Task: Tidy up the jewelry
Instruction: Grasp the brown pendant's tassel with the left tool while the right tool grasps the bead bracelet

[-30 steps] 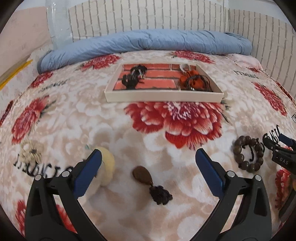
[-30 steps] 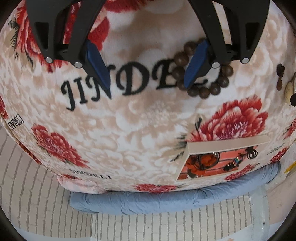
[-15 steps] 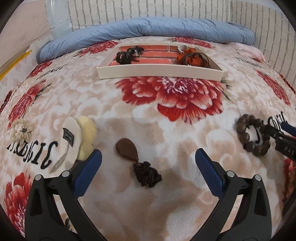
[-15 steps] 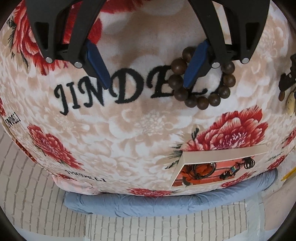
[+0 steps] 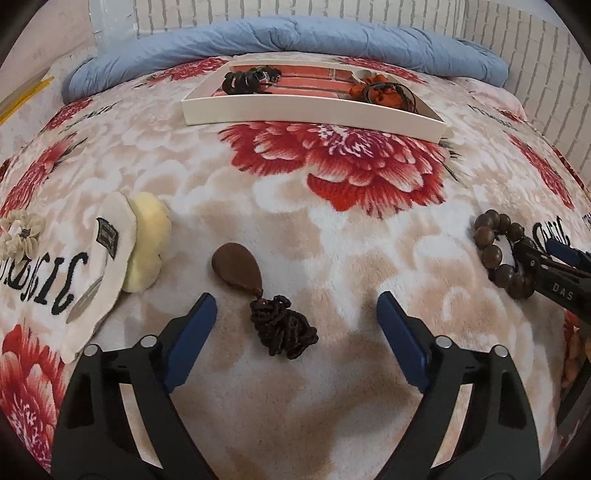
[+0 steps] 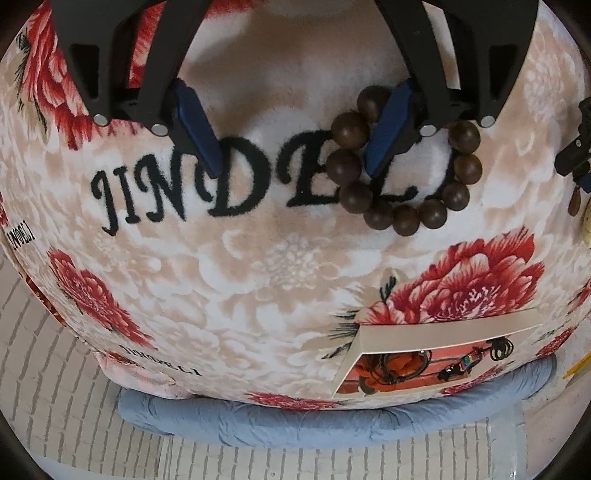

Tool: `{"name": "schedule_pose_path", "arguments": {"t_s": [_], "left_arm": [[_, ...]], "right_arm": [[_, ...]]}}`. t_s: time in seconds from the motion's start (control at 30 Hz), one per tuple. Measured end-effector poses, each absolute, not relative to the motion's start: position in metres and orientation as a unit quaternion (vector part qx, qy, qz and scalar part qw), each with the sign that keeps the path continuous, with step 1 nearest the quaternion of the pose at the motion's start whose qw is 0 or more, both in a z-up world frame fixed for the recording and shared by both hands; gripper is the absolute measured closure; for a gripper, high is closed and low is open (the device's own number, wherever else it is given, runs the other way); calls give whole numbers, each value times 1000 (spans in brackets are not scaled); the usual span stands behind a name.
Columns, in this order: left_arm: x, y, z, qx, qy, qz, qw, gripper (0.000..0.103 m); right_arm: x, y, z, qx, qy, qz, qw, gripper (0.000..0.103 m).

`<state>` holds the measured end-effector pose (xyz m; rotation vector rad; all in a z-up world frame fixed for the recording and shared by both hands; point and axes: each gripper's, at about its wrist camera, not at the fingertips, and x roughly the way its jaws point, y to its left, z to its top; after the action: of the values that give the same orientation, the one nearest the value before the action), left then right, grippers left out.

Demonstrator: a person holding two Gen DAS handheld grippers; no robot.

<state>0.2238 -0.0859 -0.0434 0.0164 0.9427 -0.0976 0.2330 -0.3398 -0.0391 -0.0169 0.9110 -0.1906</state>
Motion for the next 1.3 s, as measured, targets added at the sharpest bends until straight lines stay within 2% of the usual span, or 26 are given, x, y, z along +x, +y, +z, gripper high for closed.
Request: {"name": "schedule_pose_path", "arguments": {"t_s": [0.17, 0.23, 0.33, 0.4, 0.77, 0.9, 1.03, 1.3], "left_arm": [[222, -86, -44, 11, 457, -47, 888, 27], [221, -87, -44, 13, 457, -47, 888, 29], [221, -85, -43, 7, 456, -52, 888, 35], [219, -83, -43, 4, 455, -54, 889, 42], [218, -71, -42, 1, 451, -67, 890, 65], [218, -69, -42, -2, 451, -66, 890, 68], [218, -71, -42, 8, 451, -61, 891, 73], [221, -63, -38, -6, 453, -67, 889, 78]], "right_arm": [[238, -335, -40, -5, 446, -88, 890, 43], [239, -332, -41, -1, 449, -81, 890, 56], [239, -326, -41, -6, 448, -79, 890, 64], [237, -324, -41, -7, 446, -78, 891, 67], [234, -324, -42, -6, 438, -75, 896, 70], [234, -323, -43, -8, 438, -74, 896, 72], [234, -317, -42, -19, 436, -68, 897, 81], [231, -317, -37, -14, 427, -60, 902, 84]]}}
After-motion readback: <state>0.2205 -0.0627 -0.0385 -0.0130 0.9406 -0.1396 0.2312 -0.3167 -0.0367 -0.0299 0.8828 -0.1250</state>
